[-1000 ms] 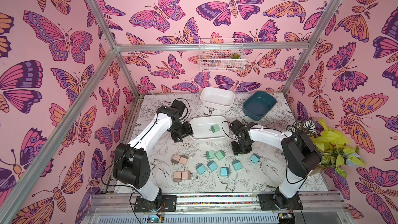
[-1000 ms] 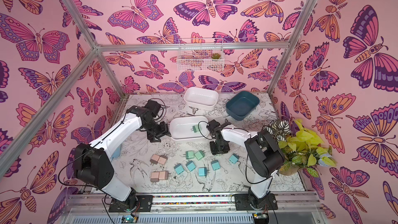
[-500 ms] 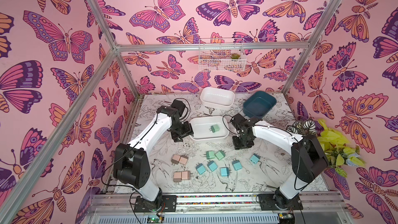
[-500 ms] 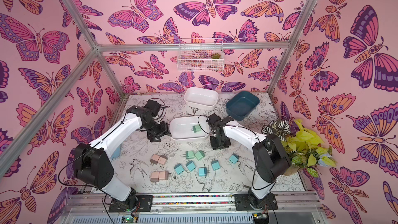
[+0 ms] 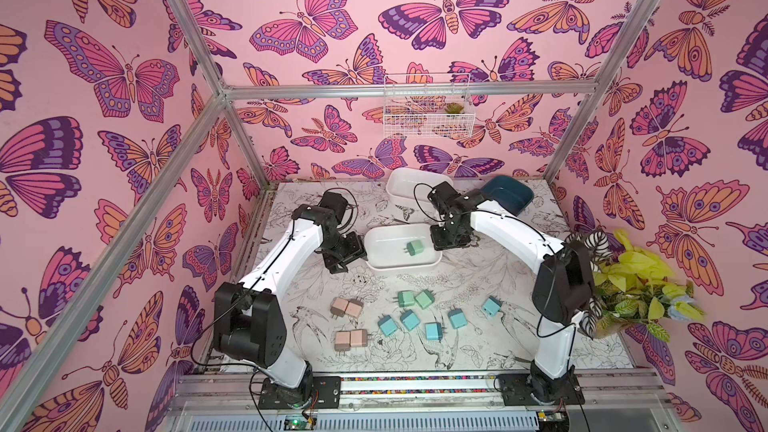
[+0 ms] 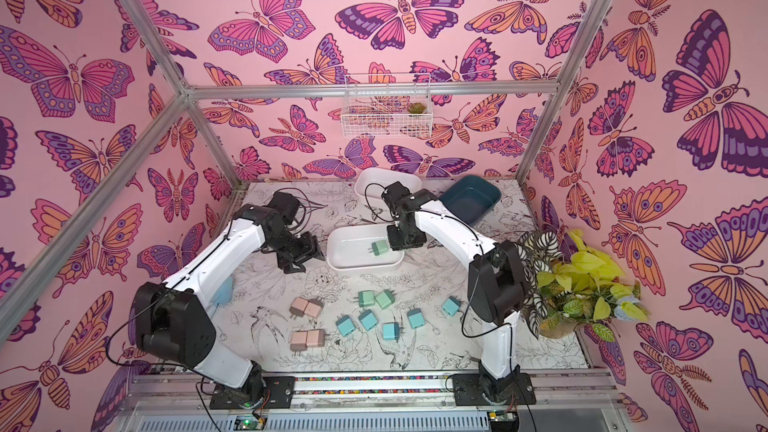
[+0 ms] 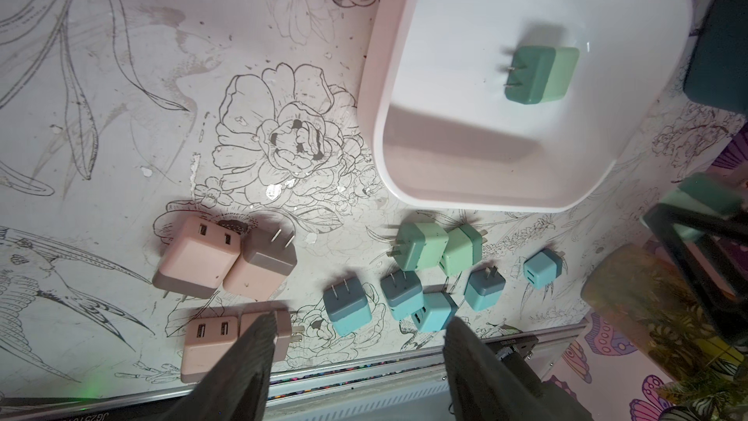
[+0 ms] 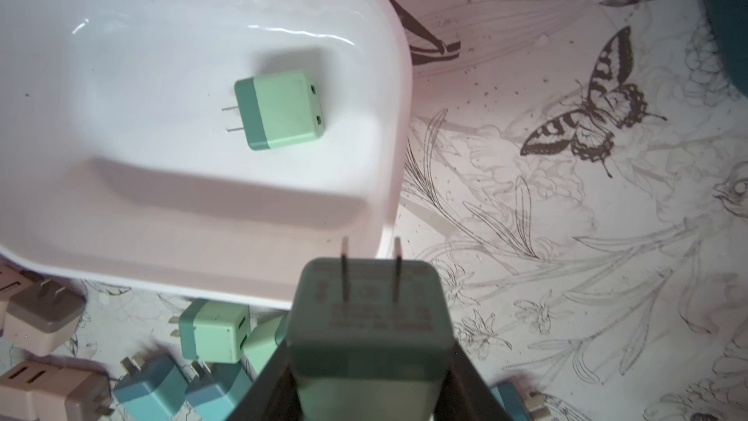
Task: Place the plugs by color into the storage box
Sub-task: Place the plug in the storage box.
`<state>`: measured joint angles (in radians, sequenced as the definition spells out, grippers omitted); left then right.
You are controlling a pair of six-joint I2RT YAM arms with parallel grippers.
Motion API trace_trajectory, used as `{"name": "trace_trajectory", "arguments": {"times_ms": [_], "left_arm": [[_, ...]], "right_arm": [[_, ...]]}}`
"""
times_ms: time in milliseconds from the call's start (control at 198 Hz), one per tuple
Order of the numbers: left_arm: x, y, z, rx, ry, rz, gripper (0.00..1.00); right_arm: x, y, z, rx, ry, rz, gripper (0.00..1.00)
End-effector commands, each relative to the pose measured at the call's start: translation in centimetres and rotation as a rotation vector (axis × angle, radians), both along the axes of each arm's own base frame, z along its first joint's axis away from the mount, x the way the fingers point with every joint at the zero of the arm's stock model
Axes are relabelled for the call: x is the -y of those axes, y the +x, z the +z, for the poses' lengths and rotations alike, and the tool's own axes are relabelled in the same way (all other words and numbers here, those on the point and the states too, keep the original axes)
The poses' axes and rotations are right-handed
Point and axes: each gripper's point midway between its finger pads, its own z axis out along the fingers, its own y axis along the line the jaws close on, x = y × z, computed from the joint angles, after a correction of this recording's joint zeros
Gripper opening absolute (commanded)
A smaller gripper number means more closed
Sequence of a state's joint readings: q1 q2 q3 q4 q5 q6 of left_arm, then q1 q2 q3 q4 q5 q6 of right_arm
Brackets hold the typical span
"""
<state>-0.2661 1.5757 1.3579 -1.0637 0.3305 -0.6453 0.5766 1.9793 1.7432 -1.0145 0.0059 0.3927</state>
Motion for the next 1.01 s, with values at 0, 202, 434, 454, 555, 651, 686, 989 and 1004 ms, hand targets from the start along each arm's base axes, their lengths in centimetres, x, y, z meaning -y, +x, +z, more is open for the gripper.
{"name": "trace_trajectory", "arguments": {"times_ms": [0,202,434,454,555,651,686,989,1004], "left_arm": [[-0.1,-0.5,0.8,0.012,-0.025,0.012,0.68],[-0.4,-1.5,0.5,0.0,-0.024,0.03,0.68],[-0.6,-2.0,0.5,-0.01,-0.032,0.049,0.68],[-0.6,-2.1,0.5,-0.011,-0.032,0.049,0.68],[-0.6,-2.3,0.4,-0.014,-0.032,0.054,0.68],[-0.7,-2.5,0.2,-0.019,-0.032,0.058,0.68],[-0.7,-2.5,0.2,-0.021,-0.032,0.061,0.68],[-0.8,-3.0,0.0,-0.023,-0.034,0.066,0.68],[-0.8,-3.0,0.0,-0.023,-0.035,0.066,0.68]], "right_arm": [[-1.8,0.9,-1.8,-0.041,0.037,-0.005,0.45],[-3.9,0.8,-3.8,-0.062,0.036,0.031,0.45],[-4.1,-0.4,-5.7,-0.097,0.005,0.05,0.45],[-4.0,-0.5,-5.8,-0.099,0.003,0.049,0.45],[-3.9,-1.0,-6.3,-0.116,-0.004,0.051,0.45],[-3.7,-1.5,-6.9,-0.128,-0.024,0.062,0.45],[-3.7,-1.7,-7.1,-0.131,-0.029,0.067,0.45],[-3.8,-2.2,-9.2,-0.161,-0.049,0.068,0.45],[-3.7,-2.2,-9.2,-0.162,-0.05,0.068,0.45]]}}
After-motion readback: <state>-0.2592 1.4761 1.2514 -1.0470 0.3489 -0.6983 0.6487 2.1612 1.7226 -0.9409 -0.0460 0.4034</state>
